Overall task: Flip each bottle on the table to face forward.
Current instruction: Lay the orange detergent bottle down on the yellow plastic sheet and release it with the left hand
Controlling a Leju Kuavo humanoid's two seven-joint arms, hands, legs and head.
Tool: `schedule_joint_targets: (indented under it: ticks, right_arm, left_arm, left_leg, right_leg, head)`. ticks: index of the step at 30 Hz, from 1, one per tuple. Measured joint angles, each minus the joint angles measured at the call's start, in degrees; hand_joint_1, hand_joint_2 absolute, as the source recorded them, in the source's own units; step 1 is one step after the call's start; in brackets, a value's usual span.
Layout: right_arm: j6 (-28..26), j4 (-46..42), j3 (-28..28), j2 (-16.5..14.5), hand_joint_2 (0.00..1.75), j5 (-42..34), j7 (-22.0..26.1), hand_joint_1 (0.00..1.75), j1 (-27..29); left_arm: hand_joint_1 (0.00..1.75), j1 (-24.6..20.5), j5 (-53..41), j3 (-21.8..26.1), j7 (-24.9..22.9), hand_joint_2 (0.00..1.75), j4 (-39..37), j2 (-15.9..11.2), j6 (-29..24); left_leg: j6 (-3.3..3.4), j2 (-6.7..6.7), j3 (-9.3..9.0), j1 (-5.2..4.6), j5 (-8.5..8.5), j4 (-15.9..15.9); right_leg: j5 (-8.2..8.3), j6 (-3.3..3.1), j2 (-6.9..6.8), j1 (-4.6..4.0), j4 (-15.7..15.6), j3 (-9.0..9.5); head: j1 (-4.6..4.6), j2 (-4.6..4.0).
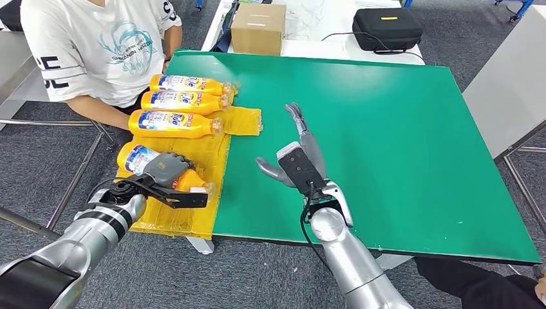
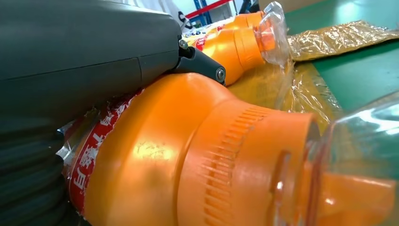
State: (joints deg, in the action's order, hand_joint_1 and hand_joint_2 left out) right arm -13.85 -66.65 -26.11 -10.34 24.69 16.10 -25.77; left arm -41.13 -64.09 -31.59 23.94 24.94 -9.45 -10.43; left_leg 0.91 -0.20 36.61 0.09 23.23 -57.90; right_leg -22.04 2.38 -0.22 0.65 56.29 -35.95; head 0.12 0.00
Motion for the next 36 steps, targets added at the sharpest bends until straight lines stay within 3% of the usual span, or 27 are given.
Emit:
schedule_joint_targets:
  ticks: [2, 3, 20, 36]
  right_arm:
    - [0.25, 0.33, -0.19, -0.16, 1.75, -0.11, -0.03, 0.00, -0.35]
    - [0.39, 0.50, -0.24, -0.21, 1.75, -0.19, -0.05, 0.00, -0.49]
    - [1.85, 2.85, -0.60, -0.26, 1.75, -1.33, -0.10, 0.00, -1.71]
    - [2.12, 3.70, -1.05, -0.21, 1.75, -2.11, 0.27, 0.00, -2.37]
  left_arm:
    - [0.34, -0.27, 0.44, -0.43, 0.15, 1.75, -0.52, 0.30, 0.32]
    - [0.06, -0.33, 0.73, -0.58, 0.25, 1.75, -0.72, 0.45, 0.43]
    - [0.00, -0.17, 3.01, -0.95, 3.15, 1.75, -1.43, 0.99, 0.30]
    - [0.00, 1.12, 12.14, 0.25, 9.74, 1.75, -0.95, 1.05, 2.37]
  left_leg:
    - [0.00, -0.02, -0.01, 0.00, 0.00, 0.00]
    - [0.00, -0.03, -0.02, 0.00, 0.00, 0.00]
    - [0.05, -0.07, -0.07, -0.01, -0.04, 0.00]
    - [0.05, -0.05, -0.06, -0.01, -0.04, 0.00]
  right_leg:
    - [0.00, 0.00, -0.01, 0.00, 0.00, 0.02]
    - [-0.01, 0.00, -0.02, 0.00, -0.01, 0.03]
    - [0.00, 0.00, -0.07, 0.01, 0.00, 0.12]
    - [0.00, 0.00, -0.06, 0.00, -0.01, 0.10]
  head:
    - [-0.01, 0.00]
    - [-0.01, 0.00]
    - [-0.01, 0.00]
    - [-0.01, 0.00]
